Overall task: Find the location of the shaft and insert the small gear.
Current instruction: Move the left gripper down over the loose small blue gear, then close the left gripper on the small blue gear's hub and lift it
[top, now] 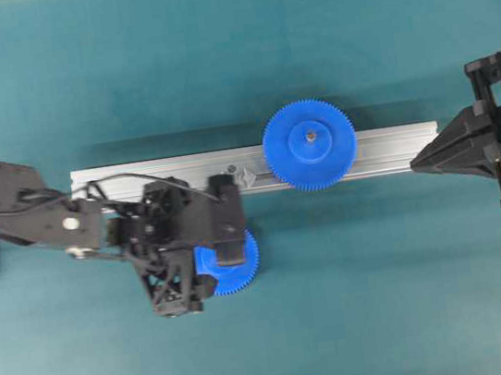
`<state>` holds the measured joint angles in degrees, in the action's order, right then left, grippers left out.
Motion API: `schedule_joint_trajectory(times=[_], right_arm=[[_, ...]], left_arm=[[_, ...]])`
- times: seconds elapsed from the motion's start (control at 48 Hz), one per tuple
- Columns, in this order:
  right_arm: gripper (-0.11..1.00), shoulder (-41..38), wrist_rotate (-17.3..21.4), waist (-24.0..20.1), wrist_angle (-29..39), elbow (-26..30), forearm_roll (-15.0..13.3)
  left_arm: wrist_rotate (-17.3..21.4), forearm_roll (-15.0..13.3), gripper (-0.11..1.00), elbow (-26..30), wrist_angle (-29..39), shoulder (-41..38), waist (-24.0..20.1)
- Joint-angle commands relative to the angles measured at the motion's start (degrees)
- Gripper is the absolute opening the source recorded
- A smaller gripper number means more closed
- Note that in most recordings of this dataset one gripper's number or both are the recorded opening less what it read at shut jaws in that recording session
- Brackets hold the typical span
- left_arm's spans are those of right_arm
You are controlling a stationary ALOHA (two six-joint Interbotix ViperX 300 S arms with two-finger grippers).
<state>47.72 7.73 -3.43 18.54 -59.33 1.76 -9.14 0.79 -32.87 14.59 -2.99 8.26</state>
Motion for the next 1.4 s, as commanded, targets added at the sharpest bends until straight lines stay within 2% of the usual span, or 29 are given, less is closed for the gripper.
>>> schedule_joint_trajectory(times=[0.0,0.208,0.521,1.376], right_arm=[[0.07,0.4,0.5,-0.2,-0.3,0.1,-0.1],[0.07,2.3,0.5,-0.1,-0.3,-1.0,-0.1],[0.07,6.3,0.6,-0.2,-0.3,-2.9,-0.1],[0.07,8.5,0.6,-0.2,-0.1,-4.1,-0.1]], left_arm=[[-0.2,0.2,0.91,3.1,1.6,-0.8,0.3],[0.1,0.2,0.91,6.0,3.3,-3.6,0.2],[-0.2,0.2,0.91,6.1,3.7,-5.2,0.0],[0.1,0.3,0.91,6.2,3.6,-6.7,-1.4]])
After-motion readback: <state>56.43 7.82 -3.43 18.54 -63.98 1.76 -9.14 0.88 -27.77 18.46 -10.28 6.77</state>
